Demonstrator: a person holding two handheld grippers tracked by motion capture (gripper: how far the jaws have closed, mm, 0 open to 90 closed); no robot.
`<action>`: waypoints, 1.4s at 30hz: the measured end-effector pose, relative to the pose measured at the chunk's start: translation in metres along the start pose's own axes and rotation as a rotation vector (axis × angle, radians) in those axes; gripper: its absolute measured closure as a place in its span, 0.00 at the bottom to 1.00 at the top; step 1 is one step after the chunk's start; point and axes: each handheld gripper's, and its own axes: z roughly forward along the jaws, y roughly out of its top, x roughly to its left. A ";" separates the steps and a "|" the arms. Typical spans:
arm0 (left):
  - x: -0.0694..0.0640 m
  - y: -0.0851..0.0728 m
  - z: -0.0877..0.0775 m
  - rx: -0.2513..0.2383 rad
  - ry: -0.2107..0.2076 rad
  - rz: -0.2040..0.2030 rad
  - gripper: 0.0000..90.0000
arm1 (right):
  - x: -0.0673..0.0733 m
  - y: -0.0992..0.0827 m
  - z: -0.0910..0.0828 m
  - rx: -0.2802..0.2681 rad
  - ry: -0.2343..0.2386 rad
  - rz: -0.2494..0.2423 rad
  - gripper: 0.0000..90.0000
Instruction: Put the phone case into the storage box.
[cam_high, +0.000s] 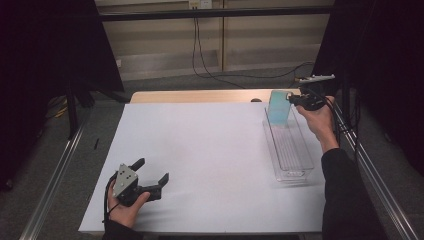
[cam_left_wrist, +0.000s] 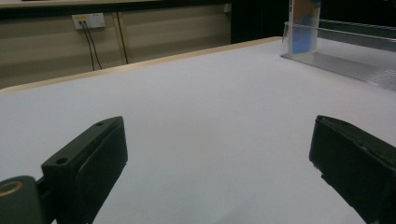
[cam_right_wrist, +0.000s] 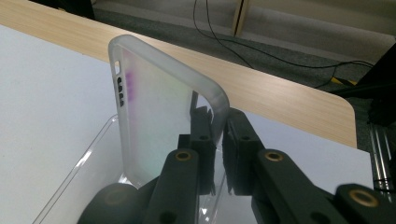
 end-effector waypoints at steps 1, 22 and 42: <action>0.000 0.000 0.000 0.001 0.001 0.000 0.05 | 0.001 0.000 0.000 0.003 -0.004 -0.002 0.92; -0.002 0.001 0.002 0.004 0.001 0.015 0.05 | 0.004 0.003 -0.012 0.065 0.032 -0.007 0.95; -0.002 0.000 0.002 0.009 0.001 0.026 0.05 | 0.004 0.003 0.000 -0.012 0.008 -0.039 0.95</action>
